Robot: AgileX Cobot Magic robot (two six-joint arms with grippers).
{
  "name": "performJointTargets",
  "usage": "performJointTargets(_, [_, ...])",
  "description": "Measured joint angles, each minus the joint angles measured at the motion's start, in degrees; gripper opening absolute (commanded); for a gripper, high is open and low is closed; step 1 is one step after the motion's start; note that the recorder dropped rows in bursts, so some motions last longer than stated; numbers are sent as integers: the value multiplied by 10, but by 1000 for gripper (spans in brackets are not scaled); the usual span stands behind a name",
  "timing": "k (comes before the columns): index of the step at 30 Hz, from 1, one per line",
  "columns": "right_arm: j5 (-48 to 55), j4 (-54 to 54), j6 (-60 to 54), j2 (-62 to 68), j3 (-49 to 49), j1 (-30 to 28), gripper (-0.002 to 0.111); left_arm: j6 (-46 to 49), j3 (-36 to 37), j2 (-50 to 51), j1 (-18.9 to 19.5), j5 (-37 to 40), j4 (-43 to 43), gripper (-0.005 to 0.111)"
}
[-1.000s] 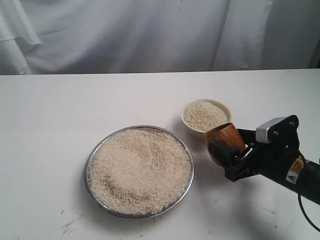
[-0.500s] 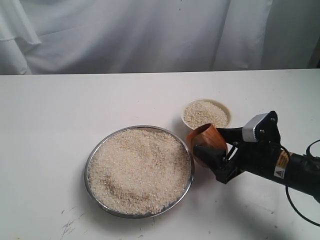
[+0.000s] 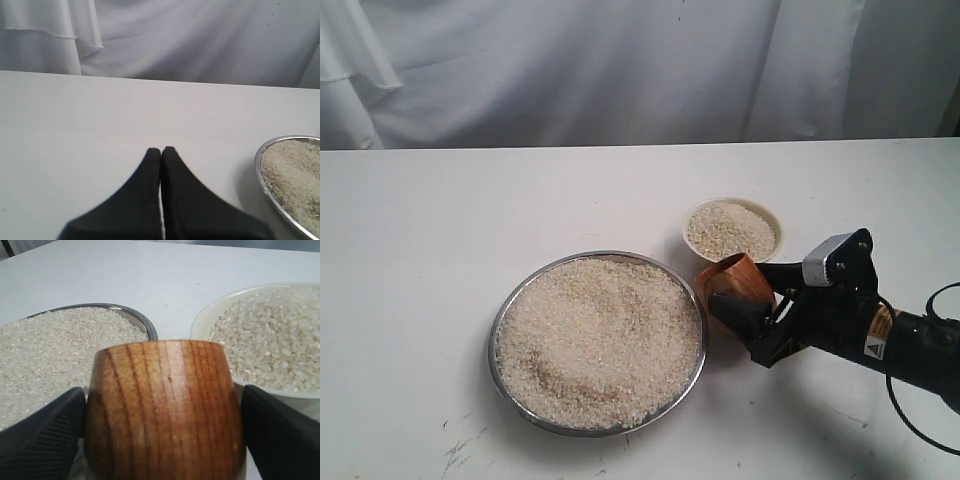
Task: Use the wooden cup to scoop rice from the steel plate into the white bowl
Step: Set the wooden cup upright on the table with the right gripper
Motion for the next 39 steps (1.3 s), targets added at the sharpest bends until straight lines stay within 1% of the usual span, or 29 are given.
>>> performJointTargets(5, [0, 4, 0, 0, 0, 0, 0, 0, 0, 0, 0, 0, 0, 0])
performJointTargets(13, [0, 43, 0, 0, 0, 0, 0, 0, 0, 0, 0, 0, 0, 0])
performJointTargets(19, [0, 43, 0, 0, -3, 0, 0, 0, 0, 0, 0, 0, 0, 0])
performJointTargets(25, [0, 8, 0, -1, -6, 0, 0, 0, 0, 0, 0, 0, 0, 0])
performJointTargets(31, [0, -2, 0, -2, -6, 0, 0, 0, 0, 0, 0, 0, 0, 0])
performJointTargets(36, [1, -74, 21, -26, -47, 0, 0, 0, 0, 0, 0, 0, 0, 0])
performJointTargets(39, [0, -90, 43, -37, -70, 0, 0, 0, 0, 0, 0, 0, 0, 0])
